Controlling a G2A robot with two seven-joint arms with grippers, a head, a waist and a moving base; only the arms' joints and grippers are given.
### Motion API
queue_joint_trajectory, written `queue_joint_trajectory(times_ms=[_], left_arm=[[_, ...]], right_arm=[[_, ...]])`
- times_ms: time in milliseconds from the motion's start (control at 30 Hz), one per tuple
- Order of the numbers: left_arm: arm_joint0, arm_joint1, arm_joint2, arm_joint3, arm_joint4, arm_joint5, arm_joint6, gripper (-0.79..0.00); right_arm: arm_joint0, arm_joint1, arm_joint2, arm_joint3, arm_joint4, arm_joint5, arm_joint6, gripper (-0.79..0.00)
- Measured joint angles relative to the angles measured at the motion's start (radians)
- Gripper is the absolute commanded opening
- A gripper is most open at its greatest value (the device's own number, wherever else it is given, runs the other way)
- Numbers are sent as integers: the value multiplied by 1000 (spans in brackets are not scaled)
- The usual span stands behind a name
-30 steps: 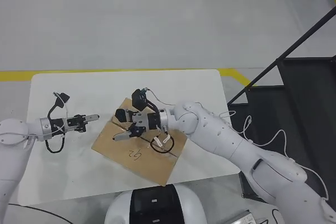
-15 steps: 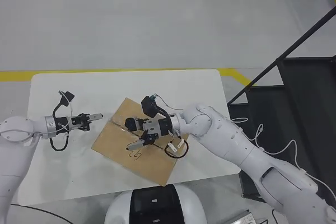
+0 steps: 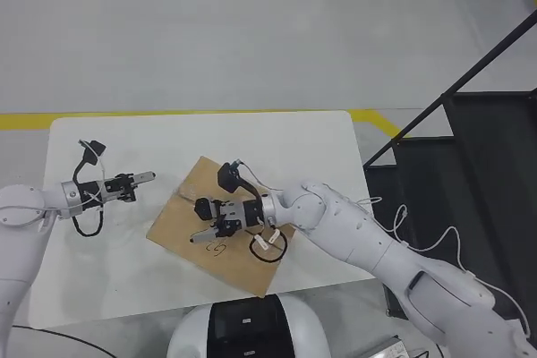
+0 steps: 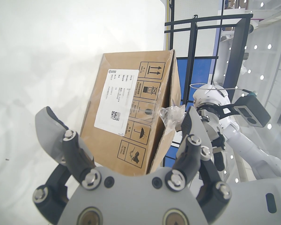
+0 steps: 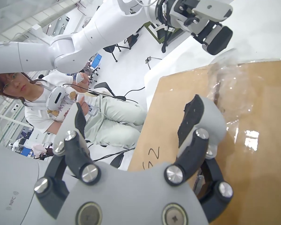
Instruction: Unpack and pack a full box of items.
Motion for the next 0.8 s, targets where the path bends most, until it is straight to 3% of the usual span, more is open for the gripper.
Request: queue_joint_trajectory(times_ms=[300,600,800], left_arm=[[16,8,-21,-19,11,13,7,0],[21,8,-20,-34,8,18,14,0],[18,8,-20,-28,7,14,13,0]], right_arm=[[29,-55,-36,88,-13,28,-52,0],[44,-60,27,95,16,43,-67,0],[31,-84,0,118,-24,79,-82,0]])
